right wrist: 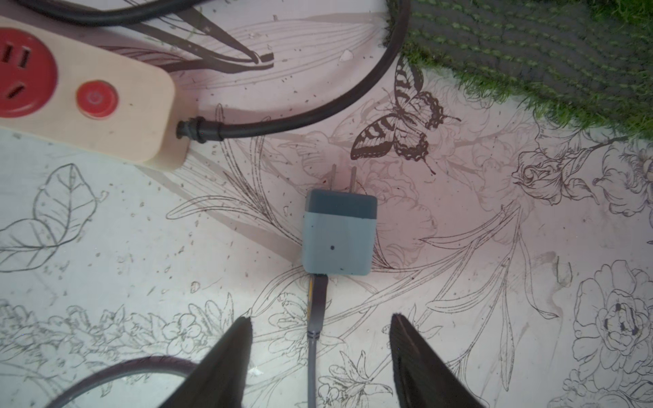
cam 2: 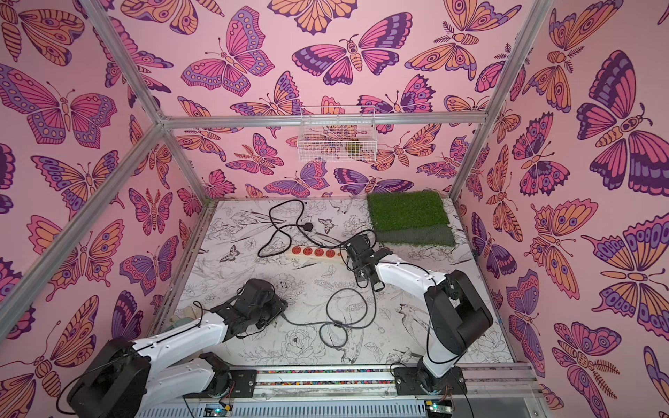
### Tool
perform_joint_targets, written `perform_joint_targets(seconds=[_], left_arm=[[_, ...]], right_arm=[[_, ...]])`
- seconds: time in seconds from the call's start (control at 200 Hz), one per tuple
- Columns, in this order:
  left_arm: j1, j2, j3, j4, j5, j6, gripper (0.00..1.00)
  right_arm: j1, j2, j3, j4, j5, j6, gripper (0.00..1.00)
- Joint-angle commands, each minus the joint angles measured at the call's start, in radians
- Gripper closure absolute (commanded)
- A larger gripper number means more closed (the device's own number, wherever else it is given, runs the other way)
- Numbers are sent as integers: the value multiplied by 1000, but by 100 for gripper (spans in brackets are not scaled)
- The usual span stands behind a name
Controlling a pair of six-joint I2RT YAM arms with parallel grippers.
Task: Charge mp3
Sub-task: Place the MP3 player at the center of the board.
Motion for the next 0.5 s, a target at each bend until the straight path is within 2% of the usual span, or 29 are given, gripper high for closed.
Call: perform_joint_targets(seconds=[0.0, 0.07, 0.26, 0.421, 0.496], left_arm=[[-2, 22, 18, -35, 21, 18, 57], [-2, 28, 20, -40, 23, 18, 56], [-2, 38, 35, -70, 17, 26, 41], [-2, 44, 42, -78, 20, 28, 37], [-2, 40, 50, -95, 17, 30, 32]], right_arm=[[-26, 25, 31, -24, 3, 24, 35], [-42, 37, 31, -15, -6, 24, 36], [-68, 84, 39, 1, -45, 19, 36], [-79, 105, 42, 18, -68, 19, 37], [-88, 115, 43, 33, -88, 19, 38]])
